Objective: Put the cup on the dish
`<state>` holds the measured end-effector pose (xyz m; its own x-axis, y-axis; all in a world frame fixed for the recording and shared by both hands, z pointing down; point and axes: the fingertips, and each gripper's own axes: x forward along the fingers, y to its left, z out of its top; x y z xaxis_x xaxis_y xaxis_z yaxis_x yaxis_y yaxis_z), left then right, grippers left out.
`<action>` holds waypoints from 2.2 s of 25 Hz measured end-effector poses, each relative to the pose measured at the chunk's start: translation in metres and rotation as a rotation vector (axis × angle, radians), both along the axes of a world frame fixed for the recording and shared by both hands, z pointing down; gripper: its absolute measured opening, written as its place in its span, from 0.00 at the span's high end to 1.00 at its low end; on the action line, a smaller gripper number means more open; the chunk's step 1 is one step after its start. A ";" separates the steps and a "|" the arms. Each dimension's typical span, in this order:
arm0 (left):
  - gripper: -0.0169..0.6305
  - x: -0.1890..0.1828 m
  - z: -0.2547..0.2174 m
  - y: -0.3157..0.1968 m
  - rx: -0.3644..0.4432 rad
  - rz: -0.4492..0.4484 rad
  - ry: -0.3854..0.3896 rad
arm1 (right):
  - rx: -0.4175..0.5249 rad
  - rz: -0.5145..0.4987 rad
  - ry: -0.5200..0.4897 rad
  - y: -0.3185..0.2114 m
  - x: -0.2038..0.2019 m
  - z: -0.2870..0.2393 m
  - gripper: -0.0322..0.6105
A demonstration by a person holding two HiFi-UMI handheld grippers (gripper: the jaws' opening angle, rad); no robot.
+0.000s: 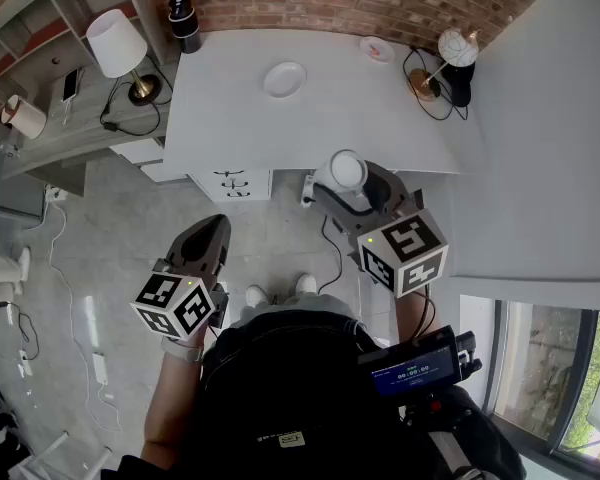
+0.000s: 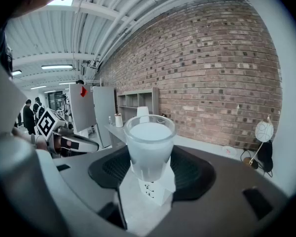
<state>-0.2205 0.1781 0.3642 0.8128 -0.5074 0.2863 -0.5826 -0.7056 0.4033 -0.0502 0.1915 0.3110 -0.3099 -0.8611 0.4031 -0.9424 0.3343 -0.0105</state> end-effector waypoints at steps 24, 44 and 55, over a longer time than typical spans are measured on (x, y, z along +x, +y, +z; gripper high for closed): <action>0.97 0.065 -0.007 0.038 0.007 0.007 -0.021 | 0.043 0.007 -0.090 0.041 0.051 -0.010 0.55; 0.97 0.076 -0.004 0.044 0.002 -0.012 -0.034 | 0.048 0.009 -0.106 0.044 0.069 -0.009 0.55; 0.97 0.109 -0.003 0.050 0.011 -0.040 -0.045 | 0.060 -0.022 -0.115 0.045 0.100 -0.008 0.55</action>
<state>-0.1119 0.2279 0.3613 0.7781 -0.5425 0.3165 -0.6279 -0.6854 0.3688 0.0496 0.2362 0.3027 -0.3701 -0.8752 0.3115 -0.9286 0.3579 -0.0978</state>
